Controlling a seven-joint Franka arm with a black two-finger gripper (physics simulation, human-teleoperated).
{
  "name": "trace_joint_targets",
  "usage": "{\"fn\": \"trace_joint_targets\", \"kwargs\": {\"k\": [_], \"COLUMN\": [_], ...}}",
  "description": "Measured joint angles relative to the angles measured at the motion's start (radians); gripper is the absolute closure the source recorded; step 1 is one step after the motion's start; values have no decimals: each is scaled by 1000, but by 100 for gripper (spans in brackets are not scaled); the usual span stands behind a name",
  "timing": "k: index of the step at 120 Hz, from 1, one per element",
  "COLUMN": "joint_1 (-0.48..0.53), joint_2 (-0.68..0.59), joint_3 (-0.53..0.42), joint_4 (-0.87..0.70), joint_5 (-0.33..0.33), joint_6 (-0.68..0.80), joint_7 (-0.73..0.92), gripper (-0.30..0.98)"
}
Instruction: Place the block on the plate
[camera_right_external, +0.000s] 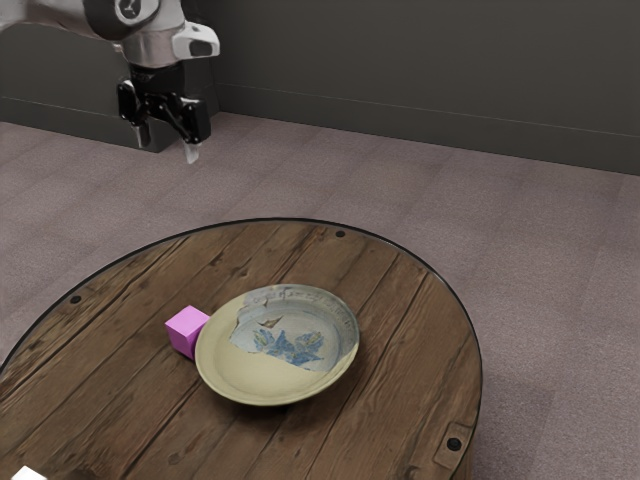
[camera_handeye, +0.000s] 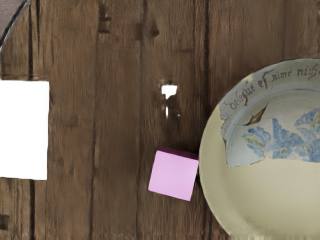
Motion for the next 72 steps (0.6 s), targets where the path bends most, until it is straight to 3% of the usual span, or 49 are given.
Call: {"fn": "trace_joint_targets", "kwargs": {"k": [14, 21, 53, 72], "joint_1": [-45, -15, 41, 58], "joint_2": [-16, -22, 125, 242], "joint_3": [75, 109, 136, 137], "joint_4": [-83, -98, -100, -130], "joint_5": [-4, -8, -53, -140], "joint_6": [58, 72, 187, 305], "joint_7": [-15, -78, -522, -797], "gripper": [0, 0, 0, 0]}}
